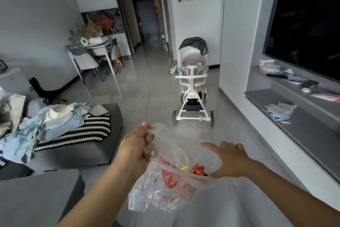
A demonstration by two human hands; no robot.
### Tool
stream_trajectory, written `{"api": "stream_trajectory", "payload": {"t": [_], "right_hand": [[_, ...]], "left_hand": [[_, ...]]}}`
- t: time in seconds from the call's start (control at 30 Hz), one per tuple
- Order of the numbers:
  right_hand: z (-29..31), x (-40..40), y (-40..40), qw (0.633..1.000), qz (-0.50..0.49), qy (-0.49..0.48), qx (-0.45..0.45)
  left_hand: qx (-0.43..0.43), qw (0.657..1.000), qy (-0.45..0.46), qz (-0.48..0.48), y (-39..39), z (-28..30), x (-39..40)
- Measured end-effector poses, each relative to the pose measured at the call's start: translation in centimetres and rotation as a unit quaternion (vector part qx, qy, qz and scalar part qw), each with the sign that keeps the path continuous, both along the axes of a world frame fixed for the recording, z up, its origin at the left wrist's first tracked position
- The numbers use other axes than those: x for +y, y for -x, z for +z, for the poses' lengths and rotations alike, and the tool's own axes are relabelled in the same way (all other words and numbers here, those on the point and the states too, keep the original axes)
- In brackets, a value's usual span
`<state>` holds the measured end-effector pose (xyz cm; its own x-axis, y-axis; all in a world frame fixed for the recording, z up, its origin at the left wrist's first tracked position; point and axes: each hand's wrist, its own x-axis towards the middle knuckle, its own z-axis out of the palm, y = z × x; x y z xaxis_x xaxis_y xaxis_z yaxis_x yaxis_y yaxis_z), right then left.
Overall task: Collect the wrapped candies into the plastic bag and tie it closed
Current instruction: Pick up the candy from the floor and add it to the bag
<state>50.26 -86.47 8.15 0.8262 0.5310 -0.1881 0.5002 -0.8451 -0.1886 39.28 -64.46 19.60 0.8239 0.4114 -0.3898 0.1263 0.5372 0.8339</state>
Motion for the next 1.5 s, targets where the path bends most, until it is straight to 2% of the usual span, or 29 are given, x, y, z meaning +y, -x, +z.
{"api": "stream_trajectory", "payload": {"t": [0.2, 0.47, 0.67, 0.9, 1.1, 1.33, 1.5], "right_hand": [[0.2, -0.9, -11.4, 0.994, 0.109, 0.021, -0.005], [2.3, -0.1, -22.9, 0.965, 0.246, 0.078, -0.052], [1.0, 1.7, -27.4, 0.939, 0.322, 0.103, -0.058], [-1.2, 4.3, -30.7, 0.918, 0.376, 0.116, -0.046], [-1.8, 6.9, -34.4, 0.906, 0.406, 0.098, -0.073], [-1.2, 9.5, -38.9, 0.866, 0.482, 0.074, -0.112], [-1.7, 9.2, -39.9, 0.837, 0.541, 0.069, -0.055]], "left_hand": [[-0.006, 0.997, -0.005, 0.071, -8.2, 0.0, -2.5], [-0.018, 0.981, -0.005, 0.194, -15.4, 0.0, -5.4], [-0.015, 0.967, 0.022, 0.255, -18.1, -1.2, -6.1], [0.004, 0.956, 0.001, 0.294, -20.3, -2.7, -5.1], [0.010, 0.942, -0.011, 0.334, -22.4, -2.8, -4.4], [0.018, 0.896, -0.049, 0.441, -25.1, -3.2, -6.6], [0.015, 0.841, -0.026, 0.540, -25.4, -5.8, -10.6]]}}
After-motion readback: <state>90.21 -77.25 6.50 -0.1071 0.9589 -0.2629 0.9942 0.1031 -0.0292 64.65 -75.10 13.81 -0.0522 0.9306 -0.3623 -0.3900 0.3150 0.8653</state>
